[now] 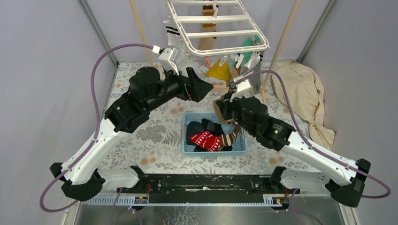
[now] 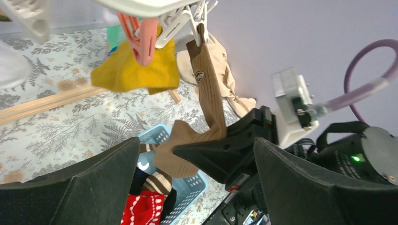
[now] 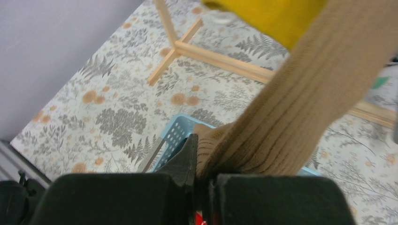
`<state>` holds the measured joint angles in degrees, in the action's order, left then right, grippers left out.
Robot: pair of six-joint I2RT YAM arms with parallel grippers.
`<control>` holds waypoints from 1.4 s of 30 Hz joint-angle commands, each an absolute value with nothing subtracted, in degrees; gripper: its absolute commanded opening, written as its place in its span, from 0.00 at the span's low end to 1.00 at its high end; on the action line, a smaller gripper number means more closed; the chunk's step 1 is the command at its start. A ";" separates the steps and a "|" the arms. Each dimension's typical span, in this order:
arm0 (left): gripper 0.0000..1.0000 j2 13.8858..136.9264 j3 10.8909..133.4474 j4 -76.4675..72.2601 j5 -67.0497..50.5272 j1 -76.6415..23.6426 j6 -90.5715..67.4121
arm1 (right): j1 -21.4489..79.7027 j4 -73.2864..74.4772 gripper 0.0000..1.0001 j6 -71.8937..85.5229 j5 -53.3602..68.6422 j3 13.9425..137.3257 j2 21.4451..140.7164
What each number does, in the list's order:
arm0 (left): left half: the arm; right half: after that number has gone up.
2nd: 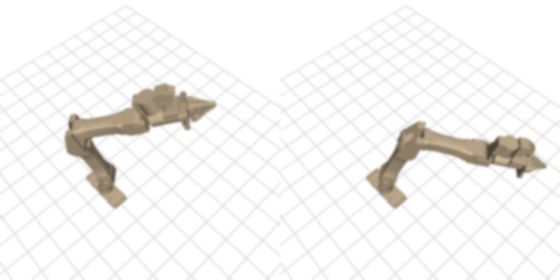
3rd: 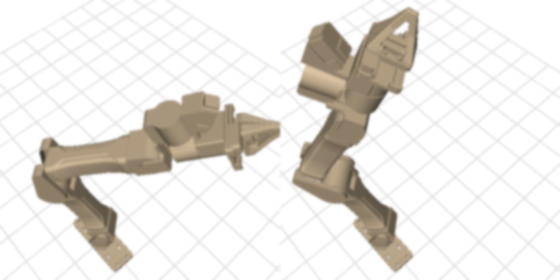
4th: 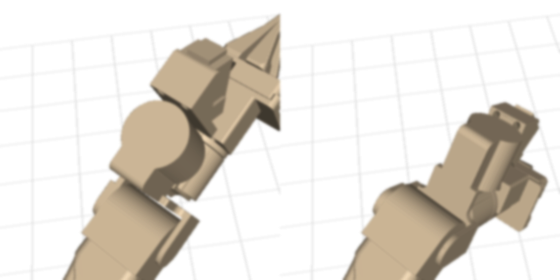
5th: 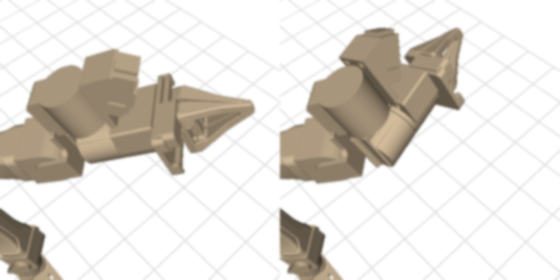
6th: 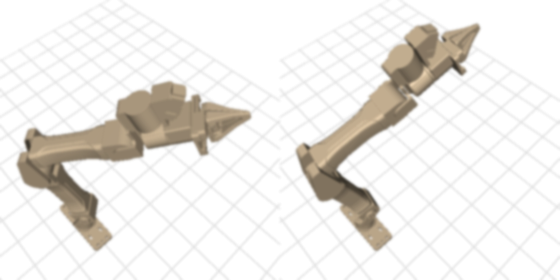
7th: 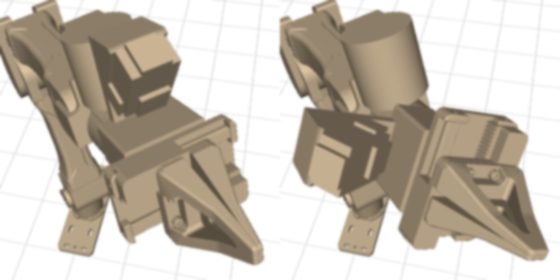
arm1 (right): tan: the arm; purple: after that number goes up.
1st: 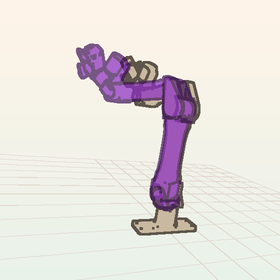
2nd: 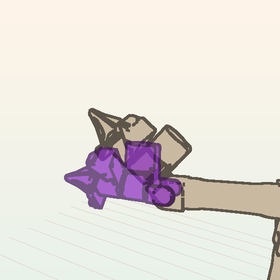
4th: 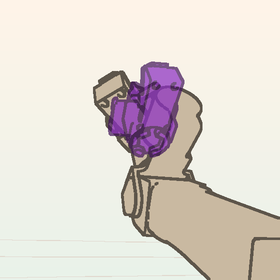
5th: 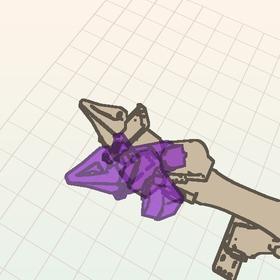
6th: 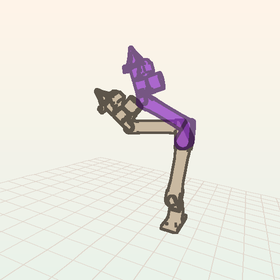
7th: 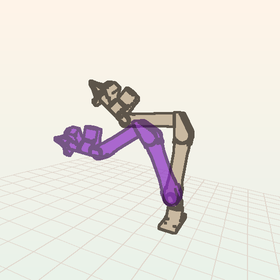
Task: Remove the socks clipped to the hanger
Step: Remove the sock from the hanger.
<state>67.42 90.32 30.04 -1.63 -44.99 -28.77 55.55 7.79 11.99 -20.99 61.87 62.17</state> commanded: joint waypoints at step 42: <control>0.89 91.85 107.94 17.66 25.77 -57.32 -32.07 | 54.93 10.55 0.00 15.59 -29.53 50.92 41.66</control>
